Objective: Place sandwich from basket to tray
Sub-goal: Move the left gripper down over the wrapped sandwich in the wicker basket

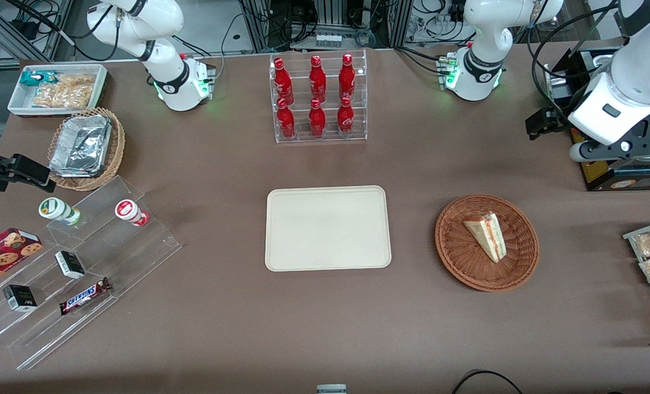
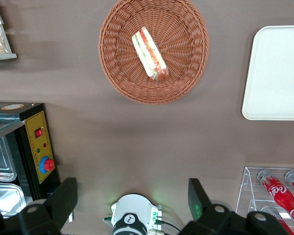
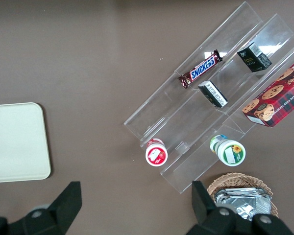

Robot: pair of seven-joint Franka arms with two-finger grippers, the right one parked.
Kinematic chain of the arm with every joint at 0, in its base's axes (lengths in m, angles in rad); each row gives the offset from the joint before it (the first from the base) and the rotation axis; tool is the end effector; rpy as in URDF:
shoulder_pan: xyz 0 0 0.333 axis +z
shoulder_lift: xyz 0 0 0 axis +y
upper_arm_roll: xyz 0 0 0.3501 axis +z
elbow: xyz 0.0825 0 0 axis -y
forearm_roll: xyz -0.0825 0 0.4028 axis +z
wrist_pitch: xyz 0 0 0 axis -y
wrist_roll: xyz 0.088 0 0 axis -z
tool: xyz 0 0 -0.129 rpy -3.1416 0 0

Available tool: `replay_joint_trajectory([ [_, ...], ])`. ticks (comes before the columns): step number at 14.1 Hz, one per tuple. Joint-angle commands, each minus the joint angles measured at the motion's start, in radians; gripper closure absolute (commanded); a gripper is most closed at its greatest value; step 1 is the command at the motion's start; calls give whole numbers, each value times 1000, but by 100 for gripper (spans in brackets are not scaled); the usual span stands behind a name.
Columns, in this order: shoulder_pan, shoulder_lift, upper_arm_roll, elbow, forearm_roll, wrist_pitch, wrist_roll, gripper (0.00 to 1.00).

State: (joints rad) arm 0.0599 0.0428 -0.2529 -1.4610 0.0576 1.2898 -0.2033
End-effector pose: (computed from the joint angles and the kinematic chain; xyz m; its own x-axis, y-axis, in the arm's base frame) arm 0.5440 -0.0941 0.6447 0.9800 0.0279 -0.1970 0.0106 -0.9960 -0.0883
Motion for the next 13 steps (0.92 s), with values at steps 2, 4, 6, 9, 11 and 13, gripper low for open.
replay_joint_trajectory([
  [2,0,-1,7,-2,-8,26,-8,0],
  [4,0,15,9,-2,10,29,-4,0],
  [6,1,49,30,-7,57,29,-8,0],
  [9,0,146,75,-15,64,42,-71,0],
  [11,0,198,87,-48,48,94,-111,0],
  [13,0,224,87,-158,35,236,-229,0],
])
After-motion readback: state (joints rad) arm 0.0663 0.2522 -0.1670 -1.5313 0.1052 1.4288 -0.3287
